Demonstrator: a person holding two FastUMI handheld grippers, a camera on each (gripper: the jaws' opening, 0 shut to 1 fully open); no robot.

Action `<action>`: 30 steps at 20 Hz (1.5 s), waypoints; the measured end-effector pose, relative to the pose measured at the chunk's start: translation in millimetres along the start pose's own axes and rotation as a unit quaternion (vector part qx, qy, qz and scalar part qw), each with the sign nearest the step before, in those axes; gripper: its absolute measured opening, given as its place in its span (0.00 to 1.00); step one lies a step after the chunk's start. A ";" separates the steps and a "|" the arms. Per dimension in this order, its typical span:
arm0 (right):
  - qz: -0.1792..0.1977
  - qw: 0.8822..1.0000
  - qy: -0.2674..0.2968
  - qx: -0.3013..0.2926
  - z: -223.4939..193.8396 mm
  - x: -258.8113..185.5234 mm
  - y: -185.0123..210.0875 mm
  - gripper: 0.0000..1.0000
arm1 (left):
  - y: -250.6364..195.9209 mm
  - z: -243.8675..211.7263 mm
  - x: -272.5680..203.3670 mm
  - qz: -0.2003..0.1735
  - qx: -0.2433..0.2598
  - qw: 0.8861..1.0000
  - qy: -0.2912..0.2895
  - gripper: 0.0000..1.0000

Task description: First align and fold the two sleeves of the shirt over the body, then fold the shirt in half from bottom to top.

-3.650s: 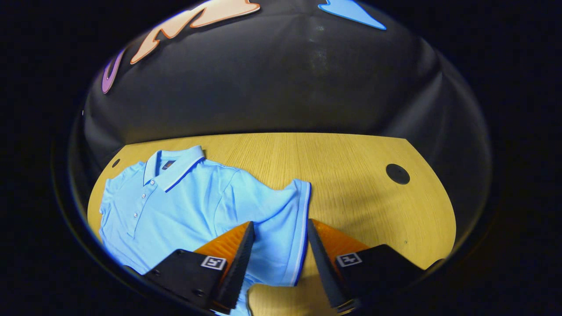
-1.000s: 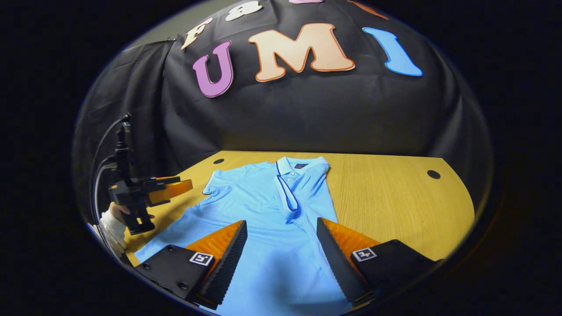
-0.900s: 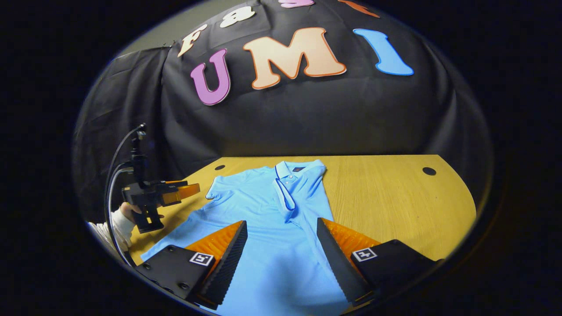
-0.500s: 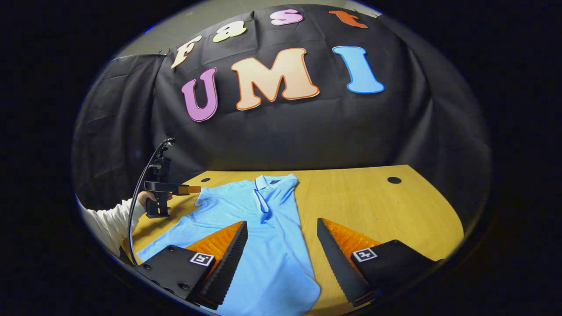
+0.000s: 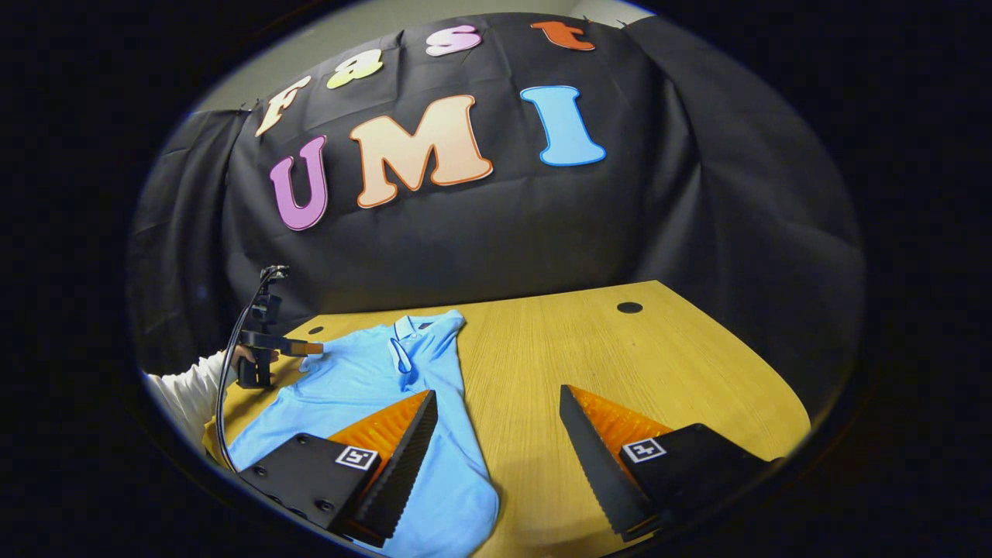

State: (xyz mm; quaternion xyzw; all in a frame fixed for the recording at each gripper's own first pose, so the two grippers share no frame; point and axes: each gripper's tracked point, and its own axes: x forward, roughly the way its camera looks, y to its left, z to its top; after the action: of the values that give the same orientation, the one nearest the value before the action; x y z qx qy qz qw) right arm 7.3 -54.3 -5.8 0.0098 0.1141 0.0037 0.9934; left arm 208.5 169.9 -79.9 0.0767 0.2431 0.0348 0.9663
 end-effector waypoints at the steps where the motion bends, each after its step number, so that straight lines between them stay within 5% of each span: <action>1: -0.001 1.000 0.003 0.001 -2.6 0.9 -1.3 0.98 | -3.4 1.7 1.3 -0.009 -0.003 1.000 -0.005 0.93; 9: 0.036 0.999 -0.002 0.030 1.7 1.3 15.8 0.98 | -21.7 -3.4 1.8 -0.057 -0.011 0.998 0.011 0.73; 10: 0.037 0.999 -0.003 0.029 1.5 0.4 16.0 0.98 | -23.4 -3.5 2.2 -0.062 -0.009 0.998 0.014 0.58; 13: 0.033 0.999 -0.001 0.025 0.4 -4.0 15.9 0.98 | -34.7 -2.1 1.0 -0.083 -0.010 0.996 0.013 0.41; 16: 0.033 0.999 0.001 0.021 -2.2 -8.0 18.2 0.98 | -38.5 -2.9 0.7 -0.088 -0.014 0.996 0.015 0.02; 20: 0.033 0.999 0.008 0.019 -9.6 -9.2 20.8 0.98 | -40.2 -2.1 -2.1 -0.088 -0.028 0.996 0.012 0.00; 30: 0.024 0.999 0.026 0.040 -30.6 -7.8 18.3 0.98 | -138.0 71.7 -55.6 -0.209 -0.042 0.976 -0.047 0.00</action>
State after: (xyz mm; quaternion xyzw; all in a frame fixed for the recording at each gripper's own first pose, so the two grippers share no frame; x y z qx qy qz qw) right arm -7.2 -35.5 -33.5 0.0520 0.1395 0.0228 0.9886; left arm 197.9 18.6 -14.4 -0.0146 0.2063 -0.1618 0.9649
